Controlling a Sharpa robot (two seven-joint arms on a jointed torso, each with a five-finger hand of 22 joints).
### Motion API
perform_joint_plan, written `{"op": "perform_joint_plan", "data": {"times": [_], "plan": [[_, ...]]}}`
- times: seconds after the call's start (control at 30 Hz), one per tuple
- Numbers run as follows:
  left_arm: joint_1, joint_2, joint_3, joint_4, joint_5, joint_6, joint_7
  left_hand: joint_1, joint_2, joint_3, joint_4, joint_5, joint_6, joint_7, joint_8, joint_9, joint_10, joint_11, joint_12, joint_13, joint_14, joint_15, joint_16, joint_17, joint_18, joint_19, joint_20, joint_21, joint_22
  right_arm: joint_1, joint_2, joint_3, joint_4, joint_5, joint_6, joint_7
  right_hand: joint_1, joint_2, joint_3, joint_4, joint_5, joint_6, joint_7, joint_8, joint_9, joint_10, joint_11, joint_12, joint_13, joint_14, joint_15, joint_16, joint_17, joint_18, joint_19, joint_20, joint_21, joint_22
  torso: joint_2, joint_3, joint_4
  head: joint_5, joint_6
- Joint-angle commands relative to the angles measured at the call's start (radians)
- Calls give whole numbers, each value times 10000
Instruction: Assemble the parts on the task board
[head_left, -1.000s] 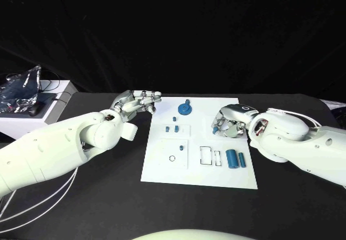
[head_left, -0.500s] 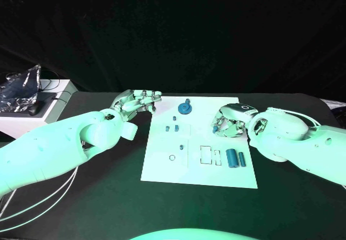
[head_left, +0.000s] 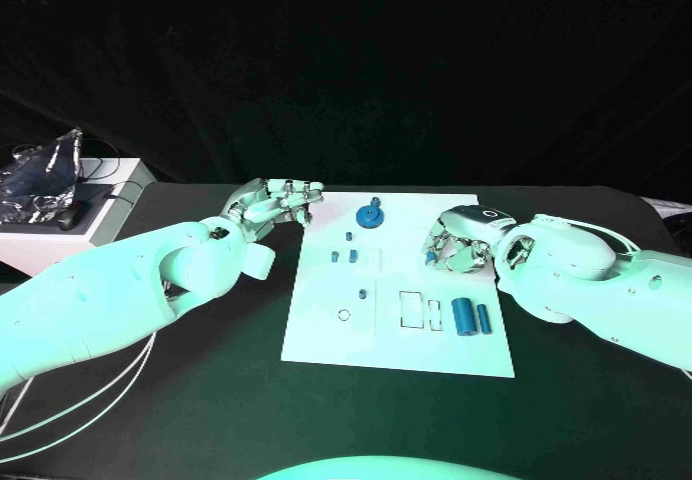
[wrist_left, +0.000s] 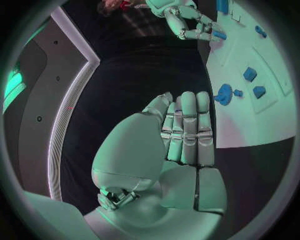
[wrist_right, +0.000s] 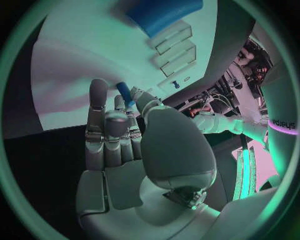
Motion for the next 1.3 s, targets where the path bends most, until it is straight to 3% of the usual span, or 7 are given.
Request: {"op": "perform_joint_plan", "data": {"times": [0.03,0.23,0.5,0.77,1.3], "plan": [[3,10,9,20,5,181,33,31,73,-2,-44,6,36,-29,10,14,-37,5,-1,-6,59,3,-38,9,-47,55,9,-34,8,-11,56,4,49,84,-496,116,-6,179,133,22,-93,233,-70,20,15,346,-140,-7,30,20,-97,100,90,81,379,-133,27,52,8,2,3,-8,-7],[3,4,9,23,-3,190,19,37,86,23,-84,8,65,-33,10,14,-33,3,3,-5,56,0,-39,16,-46,52,5,-34,48,-36,103,4,11,300,-784,-148,83,544,437,-36,-668,660,-241,50,57,793,-293,6,44,26,-214,153,178,-75,355,-271,81,154,7,2,6,-10,-32],[3,-8,9,25,-14,193,2,57,105,53,-120,14,71,-31,9,14,-37,2,3,-6,53,-2,-42,19,-44,51,1,-33,74,-58,117,4,-29,591,-807,-429,136,734,691,-391,-682,858,-282,39,129,1042,-362,-7,38,38,-287,132,217,-220,329,-399,101,264,3,0,4,-15,-56],[3,-13,9,22,-20,198,-9,80,114,82,-162,18,75,-27,10,14,-38,2,4,-6,52,-4,-43,22,-42,49,-2,-28,100,-63,-1,5,49,632,-821,-498,-6,757,951,-741,-522,857,-243,43,188,1028,-355,-7,37,44,-286,100,237,-224,311,-413,101,398,2,8,3,-5,-67],[3,-33,9,-30,-22,215,-36,80,114,82,-162,18,75,-27,10,14,-38,2,4,-6,52,-4,-43,22,-42,49,-2,-28,100,176,-789,110,1221,1982,-1234,-23,-90,832,1070,-945,-655,851,-225,41,235,1016,-348,-8,34,50,-278,65,248,-209,309,-403,49,534,-13,1,-13,65,-75]]}}
